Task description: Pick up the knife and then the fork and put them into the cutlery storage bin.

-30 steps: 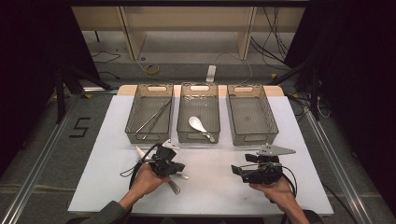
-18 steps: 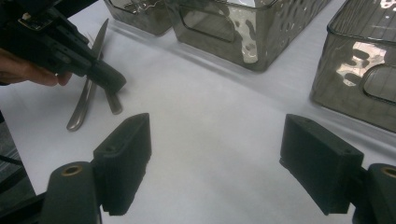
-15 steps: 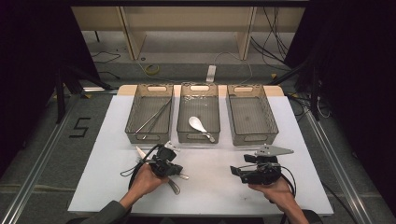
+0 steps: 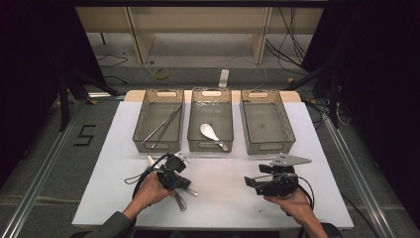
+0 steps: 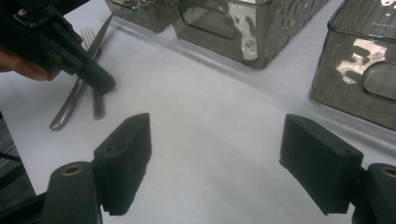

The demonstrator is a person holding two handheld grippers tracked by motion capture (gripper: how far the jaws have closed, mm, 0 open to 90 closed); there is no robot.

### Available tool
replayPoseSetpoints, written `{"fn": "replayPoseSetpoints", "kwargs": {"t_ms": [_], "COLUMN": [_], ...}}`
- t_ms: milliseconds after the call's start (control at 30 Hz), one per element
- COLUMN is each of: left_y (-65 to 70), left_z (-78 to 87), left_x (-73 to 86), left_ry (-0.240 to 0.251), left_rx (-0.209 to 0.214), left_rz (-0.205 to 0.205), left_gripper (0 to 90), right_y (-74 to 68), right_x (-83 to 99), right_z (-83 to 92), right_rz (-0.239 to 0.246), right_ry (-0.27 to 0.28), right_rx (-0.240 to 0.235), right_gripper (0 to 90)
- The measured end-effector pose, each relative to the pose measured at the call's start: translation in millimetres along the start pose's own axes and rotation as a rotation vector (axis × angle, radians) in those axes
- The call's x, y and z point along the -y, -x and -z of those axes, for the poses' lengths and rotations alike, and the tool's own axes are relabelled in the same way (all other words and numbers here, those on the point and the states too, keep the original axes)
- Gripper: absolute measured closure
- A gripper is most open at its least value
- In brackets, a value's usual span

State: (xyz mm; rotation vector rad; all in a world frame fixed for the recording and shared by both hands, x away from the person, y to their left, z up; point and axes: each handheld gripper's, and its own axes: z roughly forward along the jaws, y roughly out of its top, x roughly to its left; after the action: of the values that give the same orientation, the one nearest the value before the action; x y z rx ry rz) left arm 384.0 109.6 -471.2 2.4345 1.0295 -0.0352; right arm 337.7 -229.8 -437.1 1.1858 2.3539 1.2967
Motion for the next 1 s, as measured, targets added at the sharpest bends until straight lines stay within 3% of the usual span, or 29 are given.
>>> {"fn": "replayPoseSetpoints", "kwargs": {"t_ms": [167, 533, 700, 1000], "left_y": [-0.4, -13.8, -24.1, -31.4], "left_z": [7.5, 21.3, 27.9, 34.2], "left_x": [8.0, 25.9, 35.6, 42.7], "left_ry": [-0.081, -0.229, -0.269, -0.330], "left_rx": [0.009, 0.065, 0.091, 0.070], "left_rz": [-0.022, -0.011, 0.011, 0.018], "left_gripper": [89.4, 89.4, 89.4, 89.4], "right_y": [0.2, 0.2, -0.5, -1.1], "right_x": [0.2, 0.3, 0.1, -0.5], "right_z": [-0.1, -0.8, -0.8, -0.4], "right_rz": [0.000, 0.002, 0.005, 0.003], "right_ry": [-0.002, -0.004, -0.007, -0.006], "right_rx": [-0.001, -0.002, -0.006, -0.009], "right_gripper": [25.7, 25.7, 25.8, 25.8]}}
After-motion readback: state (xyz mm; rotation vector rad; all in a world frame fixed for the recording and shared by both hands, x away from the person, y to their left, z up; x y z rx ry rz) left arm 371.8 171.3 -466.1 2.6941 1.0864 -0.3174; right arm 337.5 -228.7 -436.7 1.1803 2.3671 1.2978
